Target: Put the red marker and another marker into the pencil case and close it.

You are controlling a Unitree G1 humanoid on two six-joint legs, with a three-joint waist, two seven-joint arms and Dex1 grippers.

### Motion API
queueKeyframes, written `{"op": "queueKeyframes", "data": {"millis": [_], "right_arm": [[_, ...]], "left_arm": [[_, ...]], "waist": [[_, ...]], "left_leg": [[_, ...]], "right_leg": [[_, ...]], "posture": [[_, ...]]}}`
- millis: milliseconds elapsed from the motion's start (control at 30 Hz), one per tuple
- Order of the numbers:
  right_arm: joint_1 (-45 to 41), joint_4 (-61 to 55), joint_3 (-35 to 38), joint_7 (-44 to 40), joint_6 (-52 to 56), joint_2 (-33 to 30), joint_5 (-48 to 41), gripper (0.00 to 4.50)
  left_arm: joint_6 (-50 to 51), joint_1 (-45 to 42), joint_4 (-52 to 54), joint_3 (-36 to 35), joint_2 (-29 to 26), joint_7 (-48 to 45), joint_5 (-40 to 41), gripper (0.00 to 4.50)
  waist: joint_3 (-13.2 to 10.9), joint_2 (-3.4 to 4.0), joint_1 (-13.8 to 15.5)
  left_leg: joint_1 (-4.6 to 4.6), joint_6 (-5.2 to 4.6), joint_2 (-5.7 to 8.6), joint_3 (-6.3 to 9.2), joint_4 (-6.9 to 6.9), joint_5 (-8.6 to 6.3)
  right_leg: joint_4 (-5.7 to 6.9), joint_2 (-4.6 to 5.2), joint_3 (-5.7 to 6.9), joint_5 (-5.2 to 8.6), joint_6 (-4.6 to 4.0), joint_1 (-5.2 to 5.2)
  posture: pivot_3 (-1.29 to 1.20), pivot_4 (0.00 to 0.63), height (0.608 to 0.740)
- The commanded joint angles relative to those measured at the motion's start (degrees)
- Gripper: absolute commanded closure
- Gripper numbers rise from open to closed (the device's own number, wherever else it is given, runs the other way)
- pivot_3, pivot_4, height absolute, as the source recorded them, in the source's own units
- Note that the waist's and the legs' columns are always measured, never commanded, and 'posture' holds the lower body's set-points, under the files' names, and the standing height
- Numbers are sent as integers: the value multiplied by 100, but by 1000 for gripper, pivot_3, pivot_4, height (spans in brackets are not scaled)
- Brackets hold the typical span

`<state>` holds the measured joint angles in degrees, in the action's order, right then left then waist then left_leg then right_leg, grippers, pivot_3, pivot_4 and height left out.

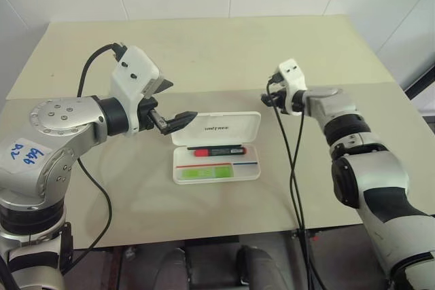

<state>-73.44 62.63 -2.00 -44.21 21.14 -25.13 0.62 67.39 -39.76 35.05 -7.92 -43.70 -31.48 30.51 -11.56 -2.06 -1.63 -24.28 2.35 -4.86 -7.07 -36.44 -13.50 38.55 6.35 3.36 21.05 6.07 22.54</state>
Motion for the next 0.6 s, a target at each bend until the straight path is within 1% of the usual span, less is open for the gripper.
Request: {"op": "queueKeyframes", "data": {"millis": [33, 67, 133, 200, 233, 333, 400, 433, 500, 533, 600], "right_arm": [[-55, -993, 124, -731, -371, -556, -191, 4139], [28, -1361, 214, -1069, -547, -705, -361, 4139], [376, -2405, 416, -2106, -790, -1050, -948, 4139], [803, -3262, 417, -2890, -759, -1346, -1326, 4139], [947, -3518, 392, -3064, -705, -1432, -1420, 4139], [1467, -4911, 339, -3459, 45, -1525, -2100, 4139], [1908, -5861, 226, -3776, 285, -1635, -2465, 4139], [2108, -6234, 113, -3835, 346, -1684, -2506, 4139], [2511, -6776, -326, -3840, 47, -1813, -2092, 4139], [2675, -6948, -523, -3824, -102, -1840, -1920, 4139], [2881, -7112, -735, -3814, -174, -1815, -1873, 4139]], "left_arm": [[-225, 25, 58, -74, -118, -125, 92, 0], [-271, 43, 62, -79, -136, -184, 115, 0], [-405, 89, 78, -84, -179, -339, 174, 0], [-541, 150, 94, -92, -230, -495, 233, 0], [-592, 174, 96, -97, -249, -543, 258, 0], [-653, 303, 168, -38, -358, -793, 406, 0], [-722, 370, 200, 10, -413, -872, 446, 0], [-746, 368, 188, 21, -416, -872, 454, 0], [-787, 352, 170, 59, -430, -888, 476, 0], [-797, 359, 182, 76, -440, -892, 488, 0], [-794, 366, 202, 107, -442, -895, 520, 0]], "waist": [[0, 0, 15], [0, 0, 14], [0, 0, 11], [0, 0, 15], [0, 0, 17], [0, 0, -10], [0, 1, -8], [0, 1, 6], [0, 0, 21], [1, -1, 25], [1, -2, 37]], "left_leg": [[0, 0, 0, 1, -1, 0], [0, 1, 0, 1, -1, -1], [0, 2, 1, 0, -1, -2], [1, 4, -1, 2, 6, -3], [1, 4, -2, 2, 4, -3], [5, 3, -2, 0, -7, -3], [9, 3, -2, 1, -4, -3], [10, 3, -5, 3, -2, -3], [7, 3, -5, 6, -2, -3], [6, 2, -5, 6, -4, -4], [6, -3, -3, 4, -18, -10]], "right_leg": [[-1, 0, 1, 0, 0, -1], [-2, 0, 1, 0, 0, -1], [-3, 0, 0, 0, 0, -1], [-6, -4, 2, 0, 0, -1], [-5, -4, 2, 0, 0, -2], [-4, -3, -2, 0, 0, -4], [-2, -5, -7, 0, 0, -3], [-1, -9, -7, 0, -1, -2], [-2, -9, -4, 1, -1, -2], [-5, -7, -3, 1, -1, -4], [-29, -4, -2, 0, 0, -9]], "posture": [[0, 150, 740], [0, 150, 740], [0, 150, 740], [0, 150, 740], [0, 150, 740], [0, 150, 740], [0, 150, 740], [0, 150, 740], [0, 150, 740], [0, 150, 740], [0, 150, 740]]}}
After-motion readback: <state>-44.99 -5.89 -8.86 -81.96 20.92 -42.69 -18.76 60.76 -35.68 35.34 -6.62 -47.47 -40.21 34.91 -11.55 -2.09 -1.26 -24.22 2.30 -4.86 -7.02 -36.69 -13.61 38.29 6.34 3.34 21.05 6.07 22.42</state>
